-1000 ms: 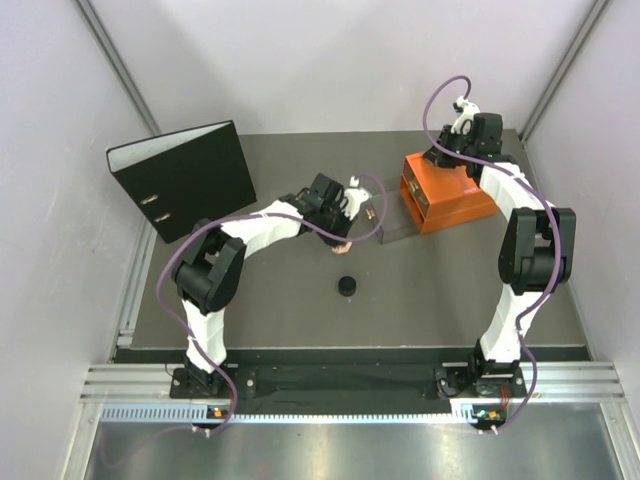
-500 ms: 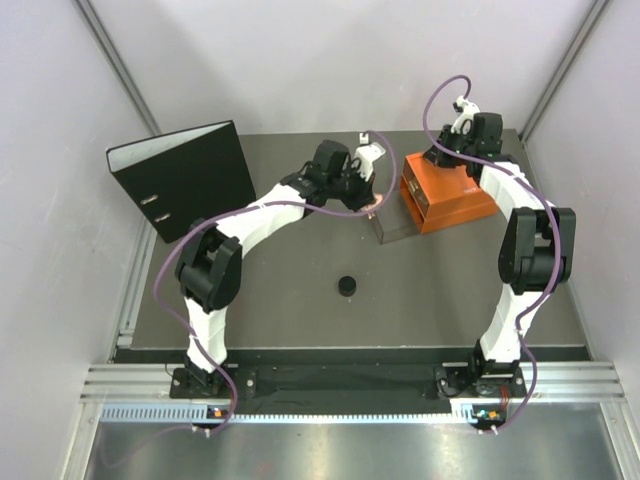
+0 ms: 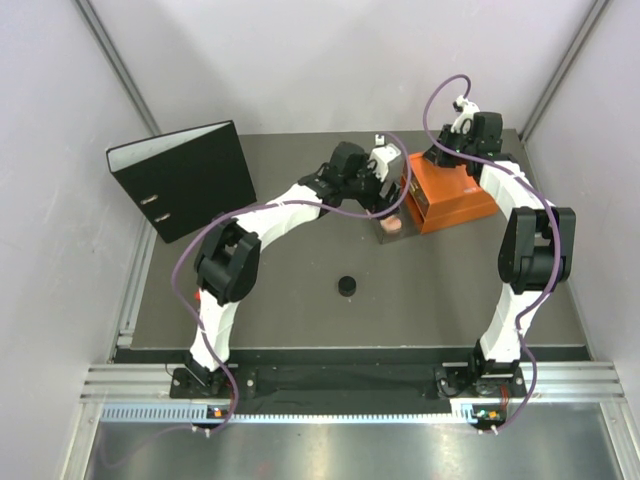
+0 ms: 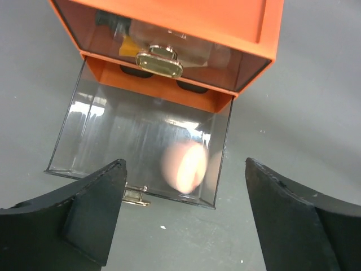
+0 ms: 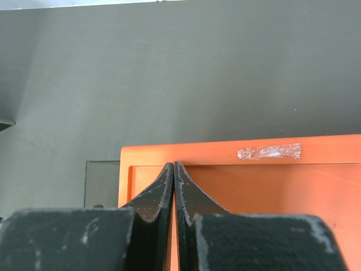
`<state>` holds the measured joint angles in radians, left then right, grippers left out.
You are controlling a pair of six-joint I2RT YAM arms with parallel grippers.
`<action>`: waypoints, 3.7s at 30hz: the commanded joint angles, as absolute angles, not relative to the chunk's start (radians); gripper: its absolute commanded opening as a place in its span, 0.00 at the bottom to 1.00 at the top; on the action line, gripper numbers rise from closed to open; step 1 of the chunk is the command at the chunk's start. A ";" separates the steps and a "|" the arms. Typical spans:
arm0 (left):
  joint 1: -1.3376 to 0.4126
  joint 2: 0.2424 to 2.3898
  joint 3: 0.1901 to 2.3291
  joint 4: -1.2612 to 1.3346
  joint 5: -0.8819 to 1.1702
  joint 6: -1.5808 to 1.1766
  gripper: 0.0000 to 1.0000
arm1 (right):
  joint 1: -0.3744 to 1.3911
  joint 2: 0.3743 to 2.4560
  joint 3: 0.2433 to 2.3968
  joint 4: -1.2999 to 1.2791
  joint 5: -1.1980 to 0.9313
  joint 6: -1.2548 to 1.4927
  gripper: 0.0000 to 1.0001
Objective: Organize the makeup
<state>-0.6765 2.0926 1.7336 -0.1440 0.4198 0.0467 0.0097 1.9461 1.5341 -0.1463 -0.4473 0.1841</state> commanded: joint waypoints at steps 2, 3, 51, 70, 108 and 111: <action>-0.678 2.019 1.709 -0.118 0.379 0.097 0.89 | 0.008 2.097 1.434 -0.514 -0.353 0.138 0.00; -0.678 1.993 1.682 -0.121 0.371 0.107 0.89 | 0.008 2.098 1.434 -0.514 -0.353 0.140 0.00; -0.793 1.986 1.511 -0.828 0.334 0.278 0.93 | 0.008 2.091 1.394 -0.514 -0.350 0.144 0.00; -0.802 2.040 1.516 -0.732 0.267 0.330 0.00 | 0.008 2.080 1.417 -0.525 -0.331 0.169 0.00; -0.765 2.135 1.927 -0.299 0.193 0.259 0.00 | 0.017 2.132 1.470 -0.540 -0.350 0.153 0.00; -0.765 2.171 1.947 -0.288 0.183 0.250 0.00 | 0.020 2.134 1.462 -0.538 -0.354 0.149 0.00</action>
